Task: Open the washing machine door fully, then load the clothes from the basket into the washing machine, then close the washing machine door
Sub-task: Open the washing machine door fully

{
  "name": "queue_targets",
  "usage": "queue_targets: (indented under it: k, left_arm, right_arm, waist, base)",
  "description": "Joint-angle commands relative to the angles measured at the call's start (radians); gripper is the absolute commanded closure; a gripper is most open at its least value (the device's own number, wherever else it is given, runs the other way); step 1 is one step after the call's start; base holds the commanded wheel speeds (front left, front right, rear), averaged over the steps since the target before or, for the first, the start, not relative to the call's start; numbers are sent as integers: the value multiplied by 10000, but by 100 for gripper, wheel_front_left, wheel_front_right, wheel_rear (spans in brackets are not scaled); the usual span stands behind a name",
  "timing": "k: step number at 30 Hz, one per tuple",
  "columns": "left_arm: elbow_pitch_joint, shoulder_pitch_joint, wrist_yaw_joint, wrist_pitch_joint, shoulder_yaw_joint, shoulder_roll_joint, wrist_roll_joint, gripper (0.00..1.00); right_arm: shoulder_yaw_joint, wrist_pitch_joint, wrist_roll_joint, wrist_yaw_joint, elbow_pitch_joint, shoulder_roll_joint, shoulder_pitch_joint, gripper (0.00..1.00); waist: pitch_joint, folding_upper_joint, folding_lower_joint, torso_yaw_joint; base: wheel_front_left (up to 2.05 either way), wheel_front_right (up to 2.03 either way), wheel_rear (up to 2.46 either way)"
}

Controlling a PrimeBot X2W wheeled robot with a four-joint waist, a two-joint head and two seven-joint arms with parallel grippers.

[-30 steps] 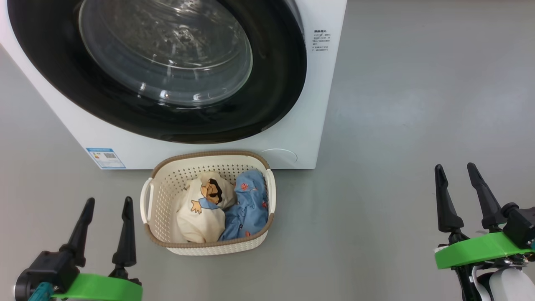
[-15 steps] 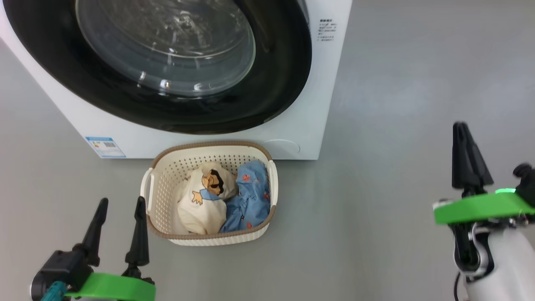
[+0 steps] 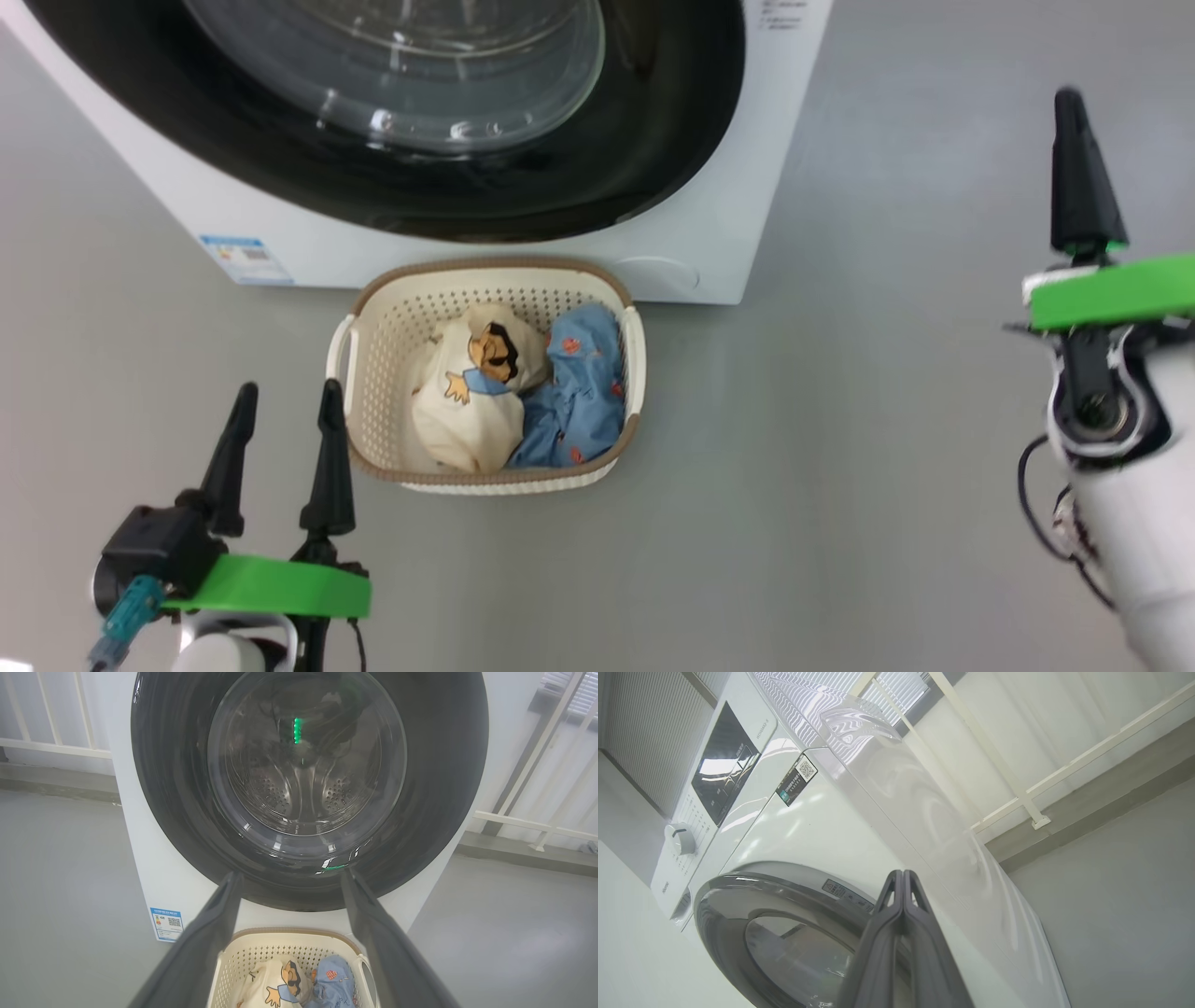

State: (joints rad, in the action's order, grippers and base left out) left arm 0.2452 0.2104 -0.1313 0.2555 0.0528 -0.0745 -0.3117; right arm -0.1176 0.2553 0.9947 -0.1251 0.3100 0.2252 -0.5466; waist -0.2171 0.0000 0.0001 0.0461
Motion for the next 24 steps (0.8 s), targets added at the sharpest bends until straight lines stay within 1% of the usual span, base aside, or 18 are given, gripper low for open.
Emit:
queue_targets:
  k: [1, 5, 10, 12, 16, 17, 20, 24]
  left_arm:
    - [-285, 381, 6, 63, -224, -91, -87, 0]
    - [-293, 647, 6, 63, -26, 11, -164, 0]
    - [-278, 959, 6, 63, 179, 119, -275, 0]
    - [-273, 1075, 6, 63, 264, 151, -311, 0]
    - [-260, 1291, 6, 63, 417, 196, -381, 0]
    - [-265, 1391, 6, 63, 488, 209, -414, 0]
    - [-262, 1514, 6, 63, 576, 223, -453, 0]
    - [-262, 1602, 6, 63, 636, 234, -511, 0]
  right_arm:
    - [-496, 65, 628, -56, -88, 344, -552, 100]
    - [-1475, -206, 2289, -56, -51, 1185, -1426, 100]
    - [-2066, -997, 4042, -56, -194, 1986, -2400, 100]
    - [-2129, -1466, 4756, -56, -283, 2150, -2729, 100]
    - [-2089, -2528, 5766, -56, -320, 2497, -3275, 100]
    - [-1967, -3089, 6191, -56, -204, 2588, -3499, 100]
    - [-1869, -4008, 6524, -56, 88, 2773, -3810, 100]
    - [-1771, -5290, 6994, -56, 438, 2789, -4235, 100]
  waist:
    - [-378, 0, -1, 306]
    - [-802, 0, -1, 609]
    - [-1307, 0, -1, 991]
    - [-1491, 0, -1, 1139]
    - [-1799, 0, -1, 1440]
    - [-1931, 0, -1, 1574]
    - [-2111, 0, -1, 1765]
    - [-2340, 0, -1, 1915]
  base:
    - [0, 0, 0]
    - [0, 0, 0]
    - [0, 0, 0]
    - [0, 0, 0]
    - [0, 0, 0]
    - [0, 0, 0]
    - [0, 0, 0]
    - [0, 0, 0]
